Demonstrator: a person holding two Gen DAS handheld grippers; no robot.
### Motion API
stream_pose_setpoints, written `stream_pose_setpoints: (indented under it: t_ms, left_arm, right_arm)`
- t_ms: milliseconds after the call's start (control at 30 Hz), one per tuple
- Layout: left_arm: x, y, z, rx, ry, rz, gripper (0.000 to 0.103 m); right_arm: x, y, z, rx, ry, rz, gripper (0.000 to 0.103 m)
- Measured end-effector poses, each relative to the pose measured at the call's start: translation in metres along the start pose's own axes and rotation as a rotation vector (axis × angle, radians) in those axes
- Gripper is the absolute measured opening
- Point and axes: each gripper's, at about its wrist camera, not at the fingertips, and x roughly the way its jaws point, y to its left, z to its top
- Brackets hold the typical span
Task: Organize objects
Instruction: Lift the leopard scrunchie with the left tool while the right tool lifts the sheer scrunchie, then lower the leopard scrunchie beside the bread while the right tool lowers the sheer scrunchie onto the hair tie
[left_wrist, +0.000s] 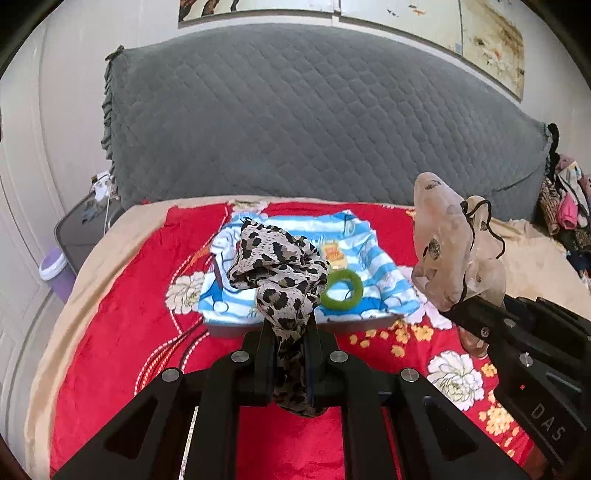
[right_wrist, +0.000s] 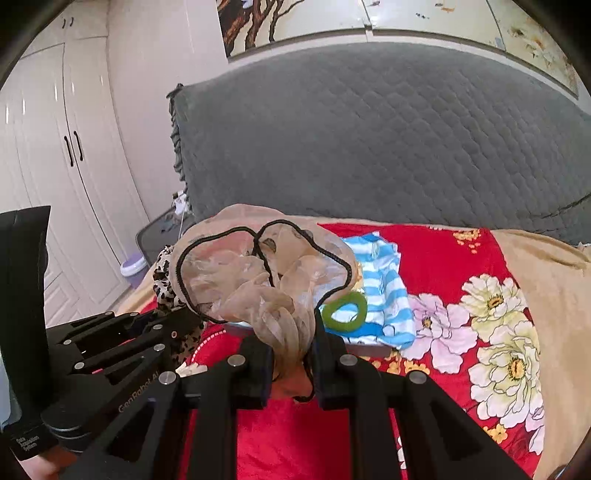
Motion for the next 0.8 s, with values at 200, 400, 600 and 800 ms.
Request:
stream_pose_setpoints:
  t_ms: [200,400,600,800]
  left_arm:
    - [-0.001,-0.006,0.013,0.019,-0.027,-0.006,0.012]
    - [0.004,-0.006,0.025,0.013,-0.040,-0.007,0.012]
    - [0.014,-0.003,0.037,0.007,-0.050,-0.010,0.012]
    - [0.030,0.002,0.049,0.009,-0.049,-0.010,0.012]
  right_arm:
    - [-0.008,0.003,0.008,-0.021,-0.037,-0.019,0.017]
    - [-0.005,0.001,0.016,-0.031,-0.062,-0.039,0.017]
    - [-0.003,0.001,0.025,-0.048,-0.091,-0.060,0.017]
    - [0.003,-0.008,0.039,-0.046,-0.111,-0.075,0.017]
